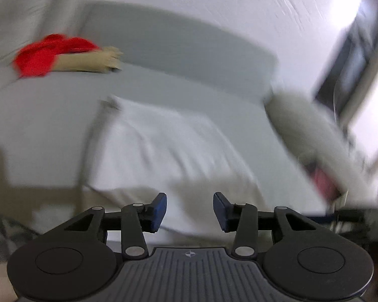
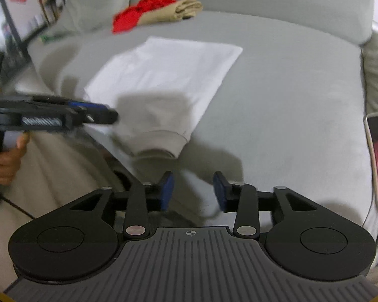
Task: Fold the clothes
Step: 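Close the left gripper on the shirt edge while the right gripper closes beside it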
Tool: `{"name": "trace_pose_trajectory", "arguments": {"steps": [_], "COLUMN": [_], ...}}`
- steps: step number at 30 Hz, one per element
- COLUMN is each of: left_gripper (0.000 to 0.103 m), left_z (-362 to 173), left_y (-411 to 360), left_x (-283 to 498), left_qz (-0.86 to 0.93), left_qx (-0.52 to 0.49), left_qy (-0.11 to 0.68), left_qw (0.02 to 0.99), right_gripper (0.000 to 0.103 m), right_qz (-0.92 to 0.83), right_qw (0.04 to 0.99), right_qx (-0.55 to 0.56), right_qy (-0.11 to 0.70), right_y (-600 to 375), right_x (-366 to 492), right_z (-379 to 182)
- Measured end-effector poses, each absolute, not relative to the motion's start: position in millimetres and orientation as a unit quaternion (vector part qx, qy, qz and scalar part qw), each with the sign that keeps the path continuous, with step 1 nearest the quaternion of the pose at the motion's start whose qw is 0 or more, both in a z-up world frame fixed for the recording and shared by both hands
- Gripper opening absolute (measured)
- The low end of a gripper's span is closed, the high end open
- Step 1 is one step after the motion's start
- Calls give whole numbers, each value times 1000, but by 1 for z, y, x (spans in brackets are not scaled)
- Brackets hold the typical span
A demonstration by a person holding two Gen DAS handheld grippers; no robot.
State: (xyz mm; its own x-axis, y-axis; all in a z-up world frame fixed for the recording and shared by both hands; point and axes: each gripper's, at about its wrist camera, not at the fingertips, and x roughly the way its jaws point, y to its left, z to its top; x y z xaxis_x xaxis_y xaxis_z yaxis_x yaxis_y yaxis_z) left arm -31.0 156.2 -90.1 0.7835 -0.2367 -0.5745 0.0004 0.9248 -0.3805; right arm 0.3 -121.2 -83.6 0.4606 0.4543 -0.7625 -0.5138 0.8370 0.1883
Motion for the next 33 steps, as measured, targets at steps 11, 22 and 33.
{"name": "trace_pose_trajectory", "arguments": {"steps": [11, 22, 33], "left_gripper": [43, 46, 49], "left_z": [-92, -117, -122], "left_y": [224, 253, 254], "left_x": [6, 3, 9], "left_qz": [-12, 4, -2], "left_qx": [-263, -369, -385], "left_qy": [321, 324, 339], "left_qw": [910, 871, 859], "right_gripper": [64, 68, 69], "right_qz": [278, 193, 181], "right_qw": [859, 859, 830], "right_qx": [63, 169, 225], "right_qy": [426, 443, 477], "right_y": [-121, -130, -131], "right_x": [65, 126, 143], "right_z": [-62, -92, -108]}}
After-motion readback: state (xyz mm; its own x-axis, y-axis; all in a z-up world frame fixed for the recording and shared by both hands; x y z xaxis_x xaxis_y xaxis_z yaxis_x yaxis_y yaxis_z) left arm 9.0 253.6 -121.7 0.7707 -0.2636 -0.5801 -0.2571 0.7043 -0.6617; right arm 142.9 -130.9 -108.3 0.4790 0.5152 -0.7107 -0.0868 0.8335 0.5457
